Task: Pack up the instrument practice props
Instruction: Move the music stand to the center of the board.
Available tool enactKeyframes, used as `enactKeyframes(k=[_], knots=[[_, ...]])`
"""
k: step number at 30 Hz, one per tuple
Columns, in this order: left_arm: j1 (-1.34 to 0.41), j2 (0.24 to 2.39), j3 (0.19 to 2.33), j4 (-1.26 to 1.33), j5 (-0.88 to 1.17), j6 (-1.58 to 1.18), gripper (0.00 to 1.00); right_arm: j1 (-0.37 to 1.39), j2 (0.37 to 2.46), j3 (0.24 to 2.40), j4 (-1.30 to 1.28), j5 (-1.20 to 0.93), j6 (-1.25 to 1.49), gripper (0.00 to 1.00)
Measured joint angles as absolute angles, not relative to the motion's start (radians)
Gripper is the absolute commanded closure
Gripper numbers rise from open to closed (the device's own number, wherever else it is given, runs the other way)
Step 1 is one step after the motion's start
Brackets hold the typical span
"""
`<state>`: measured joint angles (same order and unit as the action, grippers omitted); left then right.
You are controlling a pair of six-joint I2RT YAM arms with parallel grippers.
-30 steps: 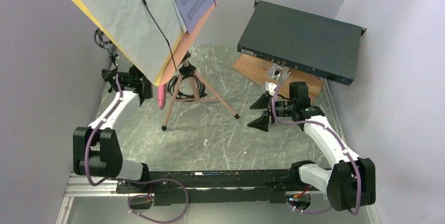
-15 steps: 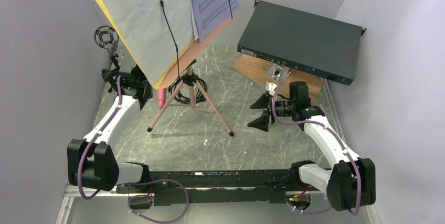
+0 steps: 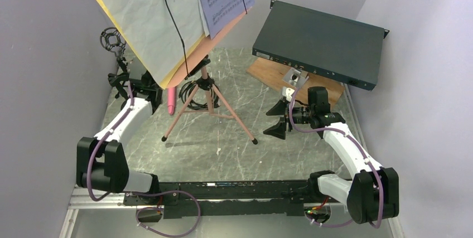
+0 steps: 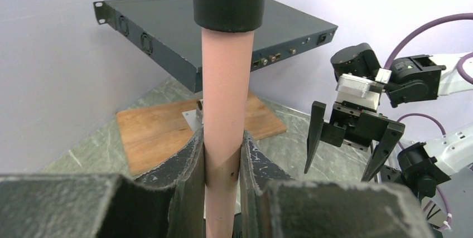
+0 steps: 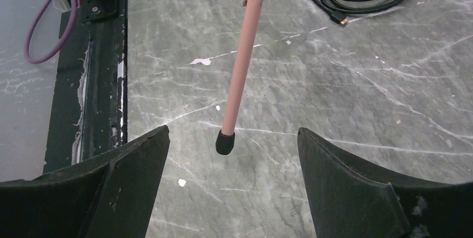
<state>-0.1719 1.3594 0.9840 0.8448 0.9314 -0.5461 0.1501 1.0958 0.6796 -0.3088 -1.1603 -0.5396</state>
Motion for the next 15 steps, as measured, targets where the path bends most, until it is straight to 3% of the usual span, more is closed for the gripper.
enactKeyframes(k=[15], knots=[[-0.284, 1.537, 1.014, 1.146, 1.023, -0.645, 1.0, 0.15, 1.116, 0.689, -0.345, -1.153, -0.57, 0.13]])
